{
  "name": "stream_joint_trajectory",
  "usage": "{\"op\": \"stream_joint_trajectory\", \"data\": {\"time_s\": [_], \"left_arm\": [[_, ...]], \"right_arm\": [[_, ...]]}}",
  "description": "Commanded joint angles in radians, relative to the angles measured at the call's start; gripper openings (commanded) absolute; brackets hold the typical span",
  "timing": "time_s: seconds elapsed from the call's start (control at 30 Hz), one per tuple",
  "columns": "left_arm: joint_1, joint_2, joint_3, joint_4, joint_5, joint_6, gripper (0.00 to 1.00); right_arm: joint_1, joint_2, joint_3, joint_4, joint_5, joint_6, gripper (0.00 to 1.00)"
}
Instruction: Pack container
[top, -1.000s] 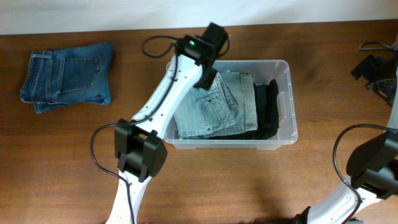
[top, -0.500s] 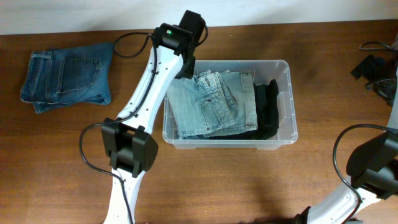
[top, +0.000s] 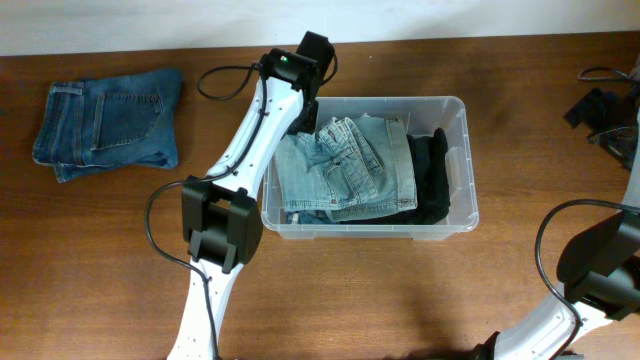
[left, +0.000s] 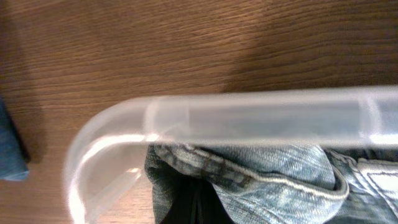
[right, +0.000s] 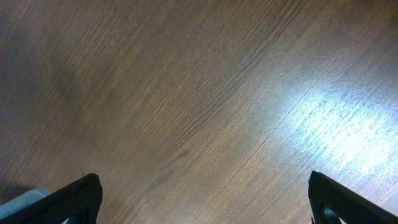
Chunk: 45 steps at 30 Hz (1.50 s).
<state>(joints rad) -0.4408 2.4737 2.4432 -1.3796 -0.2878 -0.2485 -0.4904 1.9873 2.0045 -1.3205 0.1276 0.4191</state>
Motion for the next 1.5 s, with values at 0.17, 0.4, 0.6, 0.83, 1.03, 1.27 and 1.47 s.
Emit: {"op": "stream_joint_trajectory", "data": {"time_s": [0.17, 0.4, 0.6, 0.83, 1.03, 1.27, 1.47], "left_arm": [[0.003, 0.037, -0.009, 0.045, 0.064, -0.013, 0.01], [0.047, 0.037, -0.009, 0.056, 0.063, -0.013, 0.01], [0.133, 0.037, -0.009, 0.028, 0.064, -0.051, 0.01], [0.222, 0.037, -0.009, 0.013, 0.064, -0.049, 0.01], [0.242, 0.037, -0.009, 0.037, 0.065, 0.042, 0.01], [0.238, 0.037, -0.009, 0.086, 0.214, 0.193, 0.01], [0.21, 0.037, -0.009, 0.108, 0.221, 0.279, 0.01]], "right_arm": [[-0.001, 0.011, -0.003, 0.0, 0.016, 0.005, 0.98], [-0.001, 0.011, -0.003, 0.0, 0.016, 0.005, 0.98], [-0.001, 0.011, -0.003, 0.0, 0.016, 0.005, 0.98], [-0.001, 0.011, -0.003, 0.0, 0.016, 0.005, 0.98], [-0.001, 0.011, -0.003, 0.0, 0.016, 0.005, 0.98], [-0.001, 0.011, -0.003, 0.0, 0.016, 0.005, 0.98], [-0.001, 0.011, -0.003, 0.0, 0.016, 0.005, 0.98]]}}
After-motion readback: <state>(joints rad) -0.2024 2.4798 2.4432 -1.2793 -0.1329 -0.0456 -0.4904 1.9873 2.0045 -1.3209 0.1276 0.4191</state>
